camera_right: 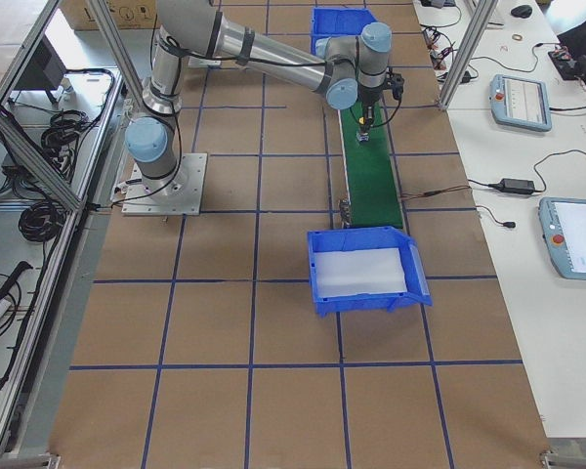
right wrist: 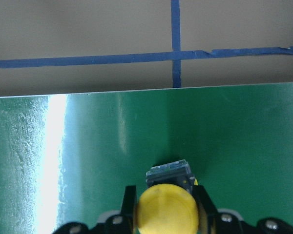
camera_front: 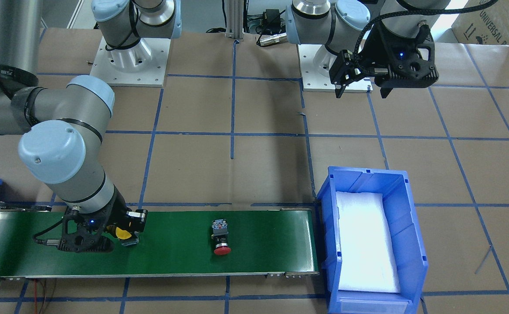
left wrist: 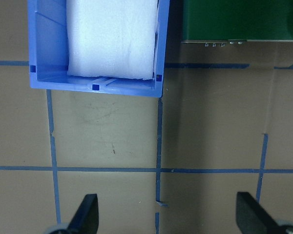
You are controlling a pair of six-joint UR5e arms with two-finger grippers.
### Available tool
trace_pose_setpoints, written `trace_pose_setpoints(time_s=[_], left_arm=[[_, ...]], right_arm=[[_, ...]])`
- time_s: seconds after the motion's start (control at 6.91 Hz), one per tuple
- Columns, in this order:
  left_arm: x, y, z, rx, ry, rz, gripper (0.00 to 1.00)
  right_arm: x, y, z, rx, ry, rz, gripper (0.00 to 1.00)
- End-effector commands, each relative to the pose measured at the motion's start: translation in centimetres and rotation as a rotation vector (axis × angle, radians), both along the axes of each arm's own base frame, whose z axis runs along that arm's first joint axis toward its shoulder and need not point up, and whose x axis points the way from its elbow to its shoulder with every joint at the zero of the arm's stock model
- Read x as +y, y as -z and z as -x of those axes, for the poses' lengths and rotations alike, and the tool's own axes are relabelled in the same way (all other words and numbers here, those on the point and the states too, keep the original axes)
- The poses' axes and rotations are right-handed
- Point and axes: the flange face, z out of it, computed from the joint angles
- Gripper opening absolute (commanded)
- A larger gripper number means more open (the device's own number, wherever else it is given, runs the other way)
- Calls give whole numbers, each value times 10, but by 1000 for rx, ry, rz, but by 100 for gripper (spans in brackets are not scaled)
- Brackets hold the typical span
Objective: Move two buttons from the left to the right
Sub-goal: 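Carry the yellow button with the right gripper into the far bin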
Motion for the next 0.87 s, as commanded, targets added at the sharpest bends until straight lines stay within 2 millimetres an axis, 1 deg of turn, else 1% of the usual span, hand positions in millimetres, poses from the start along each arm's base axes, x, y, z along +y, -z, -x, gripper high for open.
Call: trace_pose_setpoints(time_s=[0.0, 0.14, 0.29, 0.43, 0.58, 0.72], left_arm=[[0, 1, 0, 0, 0, -2, 100], [0, 1, 0, 1, -2, -2, 100], [0, 2, 0, 1, -3, -4, 100], [0, 2, 0, 1, -5, -4, 100], [1, 3, 1, 1, -3, -5, 100], [1, 3, 1, -1, -5, -5, 100]], right_arm=[[6, -57, 36, -6, -13, 24, 4], [19, -100, 94, -19, -55, 35, 5], [42, -132, 175, -59, -115, 34, 5], [64, -152, 255, -22, -170, 55, 5], [82, -164, 323, -6, -193, 51, 5], [97, -174, 376, 13, -226, 54, 5]])
